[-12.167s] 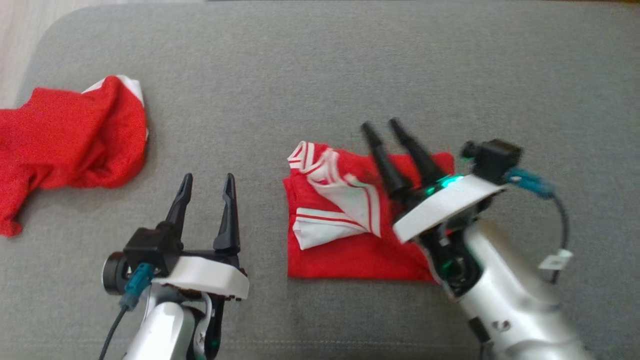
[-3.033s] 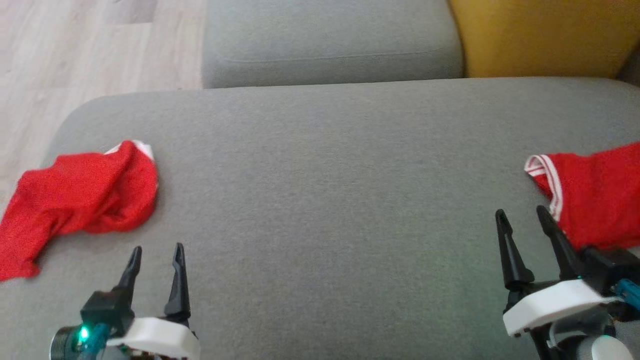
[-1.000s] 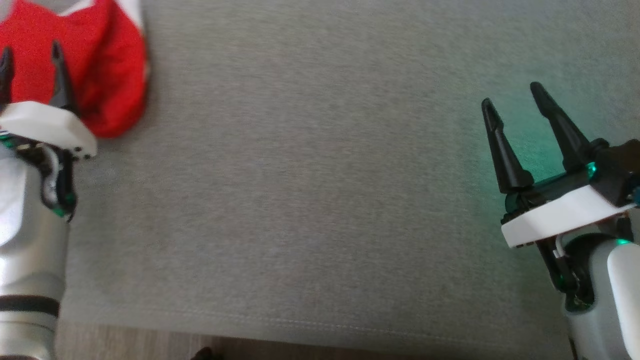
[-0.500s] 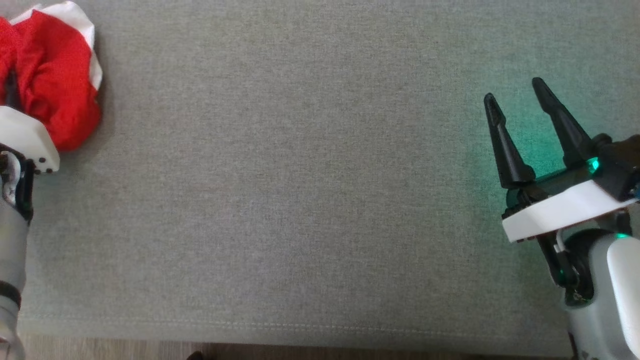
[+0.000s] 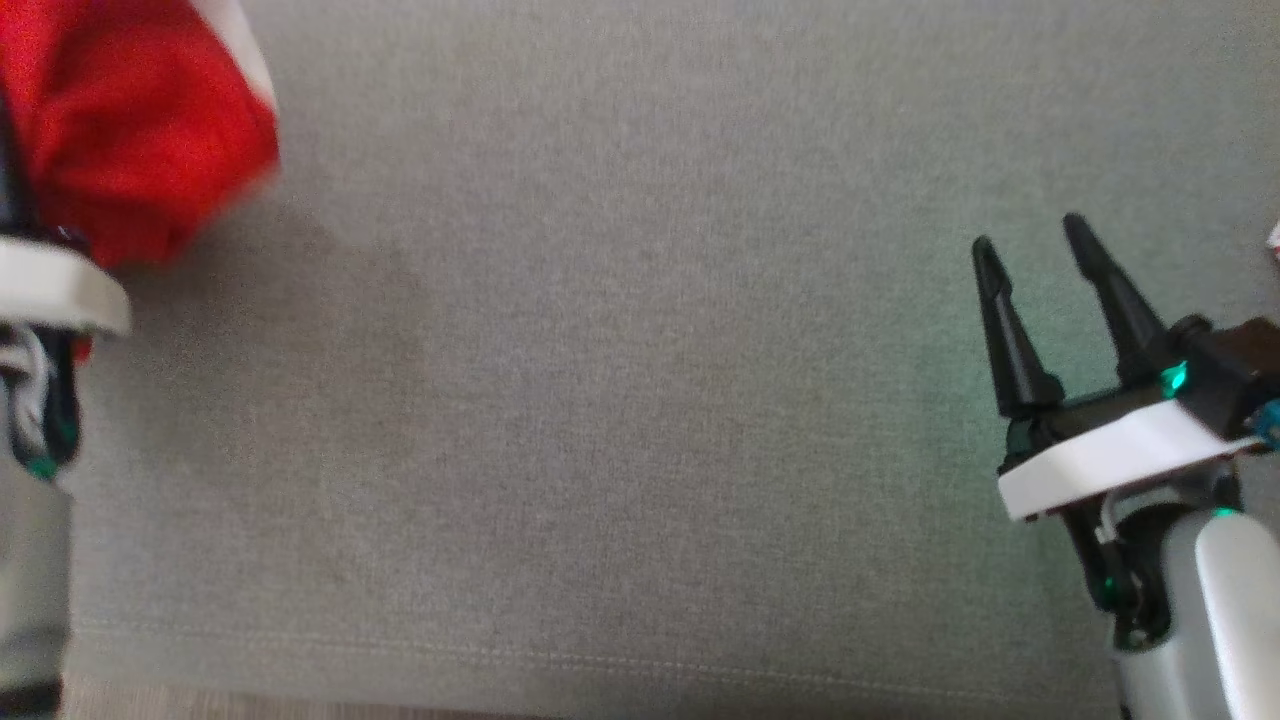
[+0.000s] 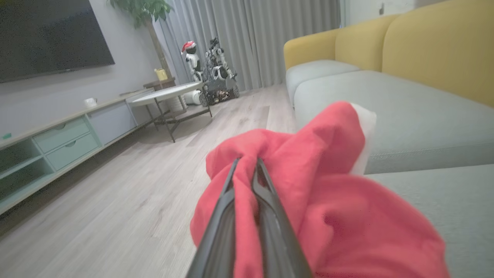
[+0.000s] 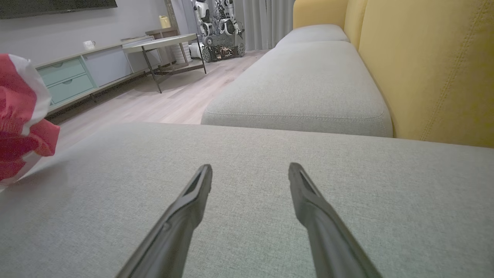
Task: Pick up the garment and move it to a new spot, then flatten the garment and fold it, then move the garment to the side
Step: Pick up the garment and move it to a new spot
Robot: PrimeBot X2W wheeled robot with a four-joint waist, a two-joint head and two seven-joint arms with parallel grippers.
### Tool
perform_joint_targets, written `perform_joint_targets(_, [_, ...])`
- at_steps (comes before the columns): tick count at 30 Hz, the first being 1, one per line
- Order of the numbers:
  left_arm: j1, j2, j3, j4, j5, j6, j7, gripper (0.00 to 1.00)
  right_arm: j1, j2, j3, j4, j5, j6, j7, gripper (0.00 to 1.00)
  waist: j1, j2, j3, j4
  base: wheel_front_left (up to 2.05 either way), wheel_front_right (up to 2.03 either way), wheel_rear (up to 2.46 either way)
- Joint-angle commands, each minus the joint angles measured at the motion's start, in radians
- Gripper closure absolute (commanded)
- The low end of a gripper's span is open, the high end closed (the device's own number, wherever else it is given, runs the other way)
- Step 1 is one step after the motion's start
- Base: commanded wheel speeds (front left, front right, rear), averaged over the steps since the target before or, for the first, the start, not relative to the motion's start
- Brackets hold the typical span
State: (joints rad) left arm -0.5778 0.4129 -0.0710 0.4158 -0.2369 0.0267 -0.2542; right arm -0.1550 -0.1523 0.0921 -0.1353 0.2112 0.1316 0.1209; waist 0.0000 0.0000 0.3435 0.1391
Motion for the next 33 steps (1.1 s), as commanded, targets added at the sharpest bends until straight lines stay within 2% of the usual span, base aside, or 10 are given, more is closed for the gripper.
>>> perform_joint_targets(1, [0.018,0.037,0.056,-0.101,0.018,0.003,-0.007,1.00,0.013,0.012,0.017,-0.028,0.007,-0.001,-0.010,0.00,0.0000,0.0000,-0.060,0.003,0.00,0.00,0.00])
perform_joint_targets(8, [0.223,-0.024,0.069,-0.345,0.044,0.001,-0.007,1.00,0.069,0.039,0.001,-0.012,0.009,-0.001,-0.014,0.00,0.0000,0.0000,-0.158,-0.017,0.00,0.00,0.00])
perform_joint_targets(14, [0.364,-0.078,0.055,-0.450,0.027,0.011,-0.008,1.00,0.104,0.059,-0.008,-0.014,0.011,-0.001,-0.011,0.00,0.0000,0.0000,-0.201,-0.053,0.00,0.00,0.00])
perform_joint_targets(18, [0.443,-0.115,0.028,-0.517,0.019,0.027,0.007,1.00,0.125,0.069,-0.005,-0.015,0.012,-0.001,-0.006,0.00,0.0000,0.0000,-0.221,-0.100,0.00,0.00,0.00])
perform_joint_targets(21, [0.471,-0.141,-0.019,-0.550,0.021,0.020,0.021,1.00,0.129,0.075,-0.001,-0.021,0.015,-0.001,-0.005,0.00,0.0000,0.0000,-0.217,-0.144,0.00,0.00,0.00])
perform_joint_targets(27, [0.425,-0.195,-0.164,-0.502,0.040,-0.040,0.047,1.00,0.115,0.082,0.014,-0.018,0.023,-0.001,-0.009,0.00,0.0000,0.0000,-0.193,-0.251,0.00,0.00,0.00])
perform_joint_targets(32, [0.326,-0.252,-0.266,-0.374,0.040,-0.096,0.051,1.00,0.095,0.088,0.028,-0.001,0.038,-0.001,-0.025,0.00,0.0000,0.0000,-0.160,-0.349,0.00,0.00,0.00])
perform_joint_targets(33, [0.287,-0.272,-0.303,-0.316,0.049,-0.108,0.051,1.00,0.087,0.090,0.036,0.009,0.046,-0.001,-0.034,0.00,0.0000,0.0000,-0.146,-0.389,0.00,0.00,0.00])
